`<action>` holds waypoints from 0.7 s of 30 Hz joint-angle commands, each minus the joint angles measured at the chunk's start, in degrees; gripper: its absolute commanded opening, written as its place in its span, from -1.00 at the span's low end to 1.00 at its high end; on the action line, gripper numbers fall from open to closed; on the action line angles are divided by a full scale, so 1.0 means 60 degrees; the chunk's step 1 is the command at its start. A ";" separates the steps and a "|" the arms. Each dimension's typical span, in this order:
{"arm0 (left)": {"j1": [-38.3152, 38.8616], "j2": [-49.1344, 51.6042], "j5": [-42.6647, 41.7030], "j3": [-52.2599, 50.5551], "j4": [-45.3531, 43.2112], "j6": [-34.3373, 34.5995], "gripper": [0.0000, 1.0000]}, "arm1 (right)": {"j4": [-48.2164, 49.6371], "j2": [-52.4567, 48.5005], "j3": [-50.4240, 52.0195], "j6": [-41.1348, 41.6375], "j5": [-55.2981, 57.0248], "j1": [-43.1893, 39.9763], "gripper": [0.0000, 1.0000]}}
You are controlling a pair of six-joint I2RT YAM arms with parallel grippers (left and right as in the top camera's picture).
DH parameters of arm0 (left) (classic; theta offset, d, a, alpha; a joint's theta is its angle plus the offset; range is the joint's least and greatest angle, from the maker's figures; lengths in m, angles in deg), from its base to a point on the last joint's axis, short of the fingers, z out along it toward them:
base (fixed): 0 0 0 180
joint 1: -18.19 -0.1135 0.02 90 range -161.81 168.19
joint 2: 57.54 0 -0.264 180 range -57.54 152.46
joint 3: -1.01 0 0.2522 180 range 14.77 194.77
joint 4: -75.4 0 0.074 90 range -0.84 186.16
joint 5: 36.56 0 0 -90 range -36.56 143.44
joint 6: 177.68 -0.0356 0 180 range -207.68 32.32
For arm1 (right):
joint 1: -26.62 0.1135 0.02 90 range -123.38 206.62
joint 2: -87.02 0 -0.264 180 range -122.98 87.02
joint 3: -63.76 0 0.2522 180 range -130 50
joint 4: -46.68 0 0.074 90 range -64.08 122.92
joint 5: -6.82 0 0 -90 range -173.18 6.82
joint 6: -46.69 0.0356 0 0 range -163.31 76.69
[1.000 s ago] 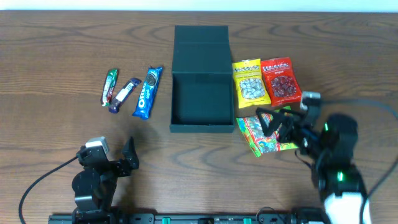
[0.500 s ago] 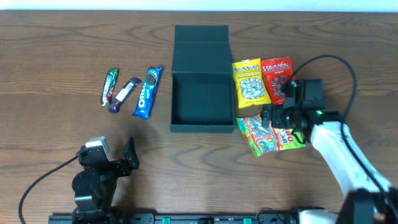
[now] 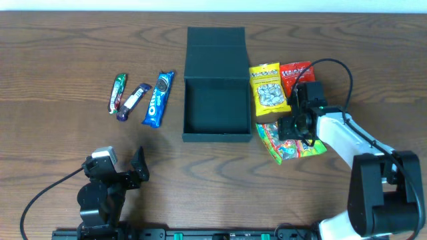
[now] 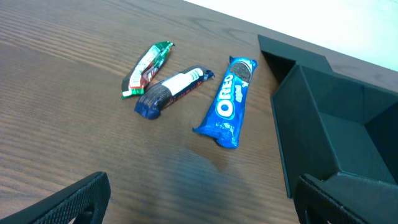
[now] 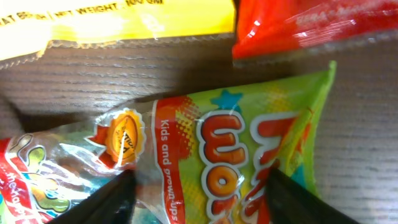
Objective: Pack container
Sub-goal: 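Reach right gripper to the Haribo Worms bag and grasp it, then carry the Haribo bag left and drop it into the box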
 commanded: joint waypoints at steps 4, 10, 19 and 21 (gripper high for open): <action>-0.0011 -0.0055 0.0051 -0.0189 0.0000 0.0073 0.90 | -0.0069 -0.0761 0.0404 -0.0102 0.0718 0.0062 -0.62; -0.0011 -0.0055 0.0051 -0.0189 0.0000 0.0073 0.90 | -0.0645 -0.0685 0.0087 -0.0069 0.0634 0.0062 -0.97; -0.0011 -0.0055 0.0051 -0.0189 0.0000 0.0073 0.90 | -0.3260 0.0820 -0.3034 0.1698 0.0455 0.0109 -0.97; -0.0011 -0.0055 0.0051 -0.0189 0.0000 0.0073 0.90 | -0.3370 0.1217 -0.3625 0.2361 0.0346 0.0270 -0.97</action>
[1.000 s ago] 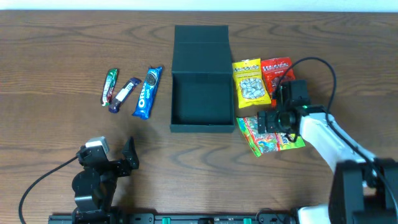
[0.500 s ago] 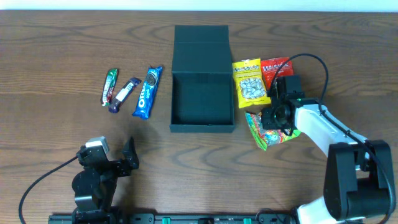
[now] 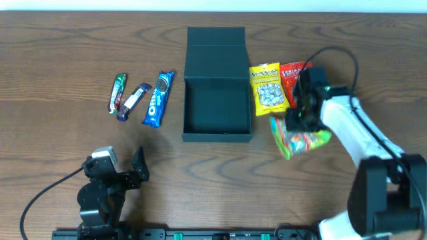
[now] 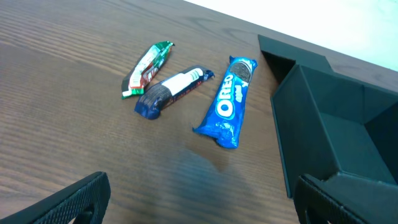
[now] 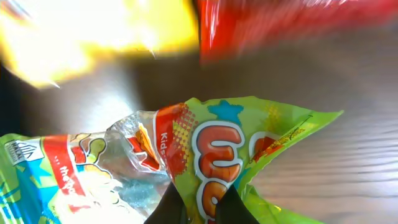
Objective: Pack container
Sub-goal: 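Carry the Haribo bag left and drop it into the box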
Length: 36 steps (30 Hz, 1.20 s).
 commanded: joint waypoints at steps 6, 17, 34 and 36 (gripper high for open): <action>-0.0011 -0.0055 0.0051 -0.0189 -0.0004 0.0073 0.90 | 0.1107 0.1490 -0.1792 0.3133 -0.0266 0.1741 -0.97; -0.0011 -0.0055 0.0051 -0.0189 -0.0004 0.0073 0.91 | 0.3643 -0.0211 -0.1792 0.5938 0.0798 0.4980 -0.97; -0.0011 -0.0055 0.0051 -0.0189 -0.0004 0.0073 0.90 | 0.3432 -0.1730 -0.1792 0.6317 0.1264 0.5461 0.04; -0.0011 -0.0055 0.0051 -0.0189 -0.0004 0.0073 0.91 | 0.3435 -0.1723 -0.1803 0.6145 0.1271 0.5457 0.62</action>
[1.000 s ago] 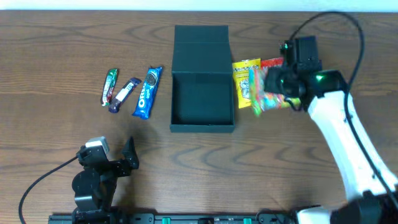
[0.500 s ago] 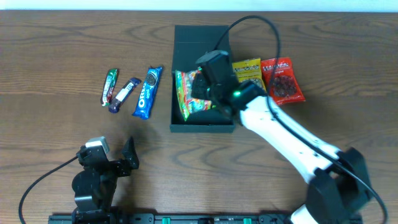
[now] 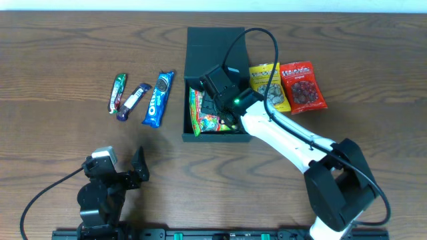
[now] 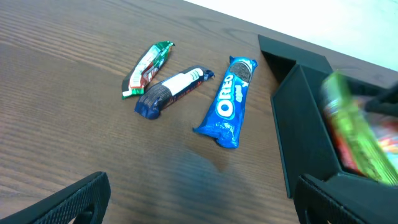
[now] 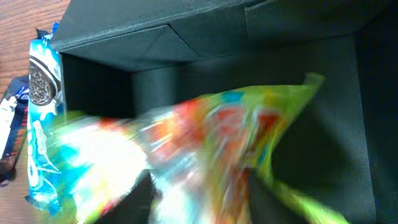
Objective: Pack container
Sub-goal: 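Carry the Haribo bag left and drop it into the box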
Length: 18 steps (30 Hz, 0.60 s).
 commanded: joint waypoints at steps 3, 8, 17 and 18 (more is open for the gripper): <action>-0.0011 -0.0055 0.0051 -0.0189 0.0000 0.0073 0.91 | -0.0069 0.0149 -0.0255 -0.0350 0.0000 -0.0004 0.98; -0.0011 -0.0055 0.0051 -0.0189 0.0000 0.0073 0.91 | -0.0426 0.0568 -0.0940 -0.1253 -0.0080 -0.0036 0.99; -0.0011 -0.0055 0.0051 -0.0189 0.0000 0.0073 0.91 | -0.1417 0.2463 -0.1708 -0.4841 -0.0080 -0.0208 0.99; -0.0011 -0.0055 0.0051 -0.0189 0.0000 0.0073 0.90 | -0.1563 0.2612 -0.1708 -0.5107 -0.0084 -0.0229 0.99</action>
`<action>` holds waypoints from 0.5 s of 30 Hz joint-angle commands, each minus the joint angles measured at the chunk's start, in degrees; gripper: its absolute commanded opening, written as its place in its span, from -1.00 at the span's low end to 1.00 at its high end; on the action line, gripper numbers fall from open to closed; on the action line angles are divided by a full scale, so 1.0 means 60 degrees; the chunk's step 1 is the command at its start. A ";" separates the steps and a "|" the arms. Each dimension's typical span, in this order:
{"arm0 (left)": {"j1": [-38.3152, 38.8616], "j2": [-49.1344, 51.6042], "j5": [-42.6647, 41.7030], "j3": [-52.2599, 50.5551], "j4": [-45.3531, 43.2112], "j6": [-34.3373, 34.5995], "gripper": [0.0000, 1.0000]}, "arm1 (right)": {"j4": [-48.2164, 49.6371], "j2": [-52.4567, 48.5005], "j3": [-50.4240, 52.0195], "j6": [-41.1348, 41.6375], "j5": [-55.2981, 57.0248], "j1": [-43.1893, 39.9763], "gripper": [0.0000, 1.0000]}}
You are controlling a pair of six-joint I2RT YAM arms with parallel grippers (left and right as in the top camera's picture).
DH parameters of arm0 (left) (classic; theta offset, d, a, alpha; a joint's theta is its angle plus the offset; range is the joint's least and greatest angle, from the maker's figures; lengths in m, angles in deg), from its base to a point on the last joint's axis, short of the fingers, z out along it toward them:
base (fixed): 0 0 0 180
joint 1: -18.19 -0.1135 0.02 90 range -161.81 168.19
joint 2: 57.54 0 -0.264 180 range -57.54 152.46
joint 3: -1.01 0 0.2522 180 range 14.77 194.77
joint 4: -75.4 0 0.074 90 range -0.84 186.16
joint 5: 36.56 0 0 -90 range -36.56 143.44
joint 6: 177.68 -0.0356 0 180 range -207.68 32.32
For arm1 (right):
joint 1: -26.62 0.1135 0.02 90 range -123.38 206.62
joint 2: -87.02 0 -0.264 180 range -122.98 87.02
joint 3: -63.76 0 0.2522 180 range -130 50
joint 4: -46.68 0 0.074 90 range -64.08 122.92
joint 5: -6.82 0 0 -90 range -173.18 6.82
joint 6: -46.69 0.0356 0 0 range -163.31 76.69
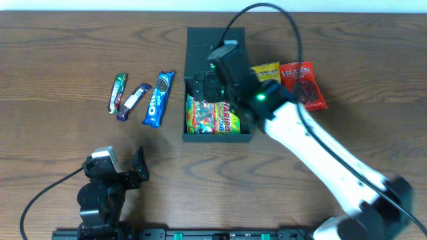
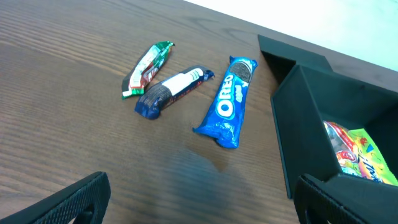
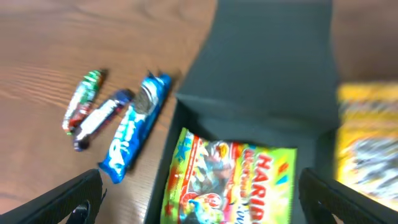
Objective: Pack container
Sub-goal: 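Carry the Haribo bag left and drop it into the box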
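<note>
The black box [image 1: 193, 133] stands open mid-table with the green Haribo gummy bag [image 1: 212, 119] lying flat inside it, seen too in the right wrist view [image 3: 233, 177]. My right gripper [image 3: 205, 202] hangs open above the box, nothing between its fingers. A yellow seed bag [image 1: 269, 72] and a red snack bag [image 1: 305, 83] lie right of the box. Left of it lie the blue Oreo pack [image 1: 158, 99], a purple bar [image 1: 133, 101] and a green bar [image 1: 118, 92]. My left gripper [image 2: 199, 202] rests open near the table's front, apart from all of them.
The box lid [image 1: 215, 43] lies folded back behind the box. Bare wood table [image 1: 60, 53] stretches around the snacks, its front edge behind my left arm.
My right gripper has let go of the gummy bag, which now lies flat in the box, and it has risen above the box, open. The left arm is unmoved.
The right gripper stood open over the gummy bag lying right of the box. Then it was shut on the bag, lifted off the table. Then it held the bag down inside the box. Now the bag lies in the box, released.
</note>
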 commanded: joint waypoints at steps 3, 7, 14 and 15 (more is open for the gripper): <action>-0.0011 -0.0055 0.0047 -0.0189 0.0000 0.0073 0.91 | -0.1067 0.0783 -0.0146 -0.2539 0.0029 -0.0146 0.98; -0.0007 -0.0055 -0.0055 -0.0189 -0.0146 0.0233 0.90 | -0.1985 0.0878 -0.0142 -0.2849 0.0062 -0.0178 0.99; -0.0004 -0.0055 -0.2488 -0.0189 -0.0382 0.2834 0.90 | -0.2499 0.0878 -0.0138 -0.2575 0.0025 -0.0415 0.98; -0.0007 -0.0055 -0.2492 -0.0189 -0.0605 0.3628 0.90 | -0.2499 0.0878 -0.0138 -0.2557 0.0025 -0.0492 0.99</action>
